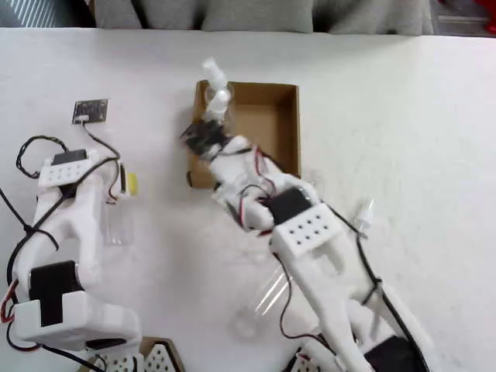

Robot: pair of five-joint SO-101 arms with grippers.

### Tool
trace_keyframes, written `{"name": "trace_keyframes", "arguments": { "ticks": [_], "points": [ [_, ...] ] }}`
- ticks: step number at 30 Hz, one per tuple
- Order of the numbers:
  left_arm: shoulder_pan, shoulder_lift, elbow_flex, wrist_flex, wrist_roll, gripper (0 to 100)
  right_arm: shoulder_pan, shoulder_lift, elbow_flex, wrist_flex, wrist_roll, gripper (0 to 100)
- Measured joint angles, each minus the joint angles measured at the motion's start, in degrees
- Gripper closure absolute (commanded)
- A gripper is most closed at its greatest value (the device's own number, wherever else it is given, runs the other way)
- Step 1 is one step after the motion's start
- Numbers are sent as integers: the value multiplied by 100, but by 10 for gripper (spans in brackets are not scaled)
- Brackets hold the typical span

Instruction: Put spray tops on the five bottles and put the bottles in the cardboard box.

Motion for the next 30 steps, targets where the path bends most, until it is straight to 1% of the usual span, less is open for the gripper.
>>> {"name": "trace_keyframes", "arguments": {
  "ticks": [4, 6, 11, 15, 18, 22, 27, 30],
  "points": [
    [123, 0, 0, 0, -9, 979, 325, -695, 0, 202, -1591, 983],
    [185, 0, 0, 0, -9, 979, 466, -932, 0, 290, -2163, 983],
    [299, -26, 18, 0, -9, 979, 501, -1398, 0, 316, -2400, 983],
    [316, -563, 598, -202, -9, 979, 510, -1811, 0, 316, -2444, 983],
    [334, -1222, 1292, -765, -9, 977, 501, -2180, 0, 264, -2453, 983],
    [466, -2075, 2251, -1741, -9, 976, 501, -2646, 0, -88, -2514, 983],
    [853, -2998, 3226, -2593, -9, 976, 501, -3121, -35, -563, -3279, 983],
    [1037, -3525, 3710, -2927, -9, 976, 501, -3393, -255, -598, -3508, 983]
  ]
}}
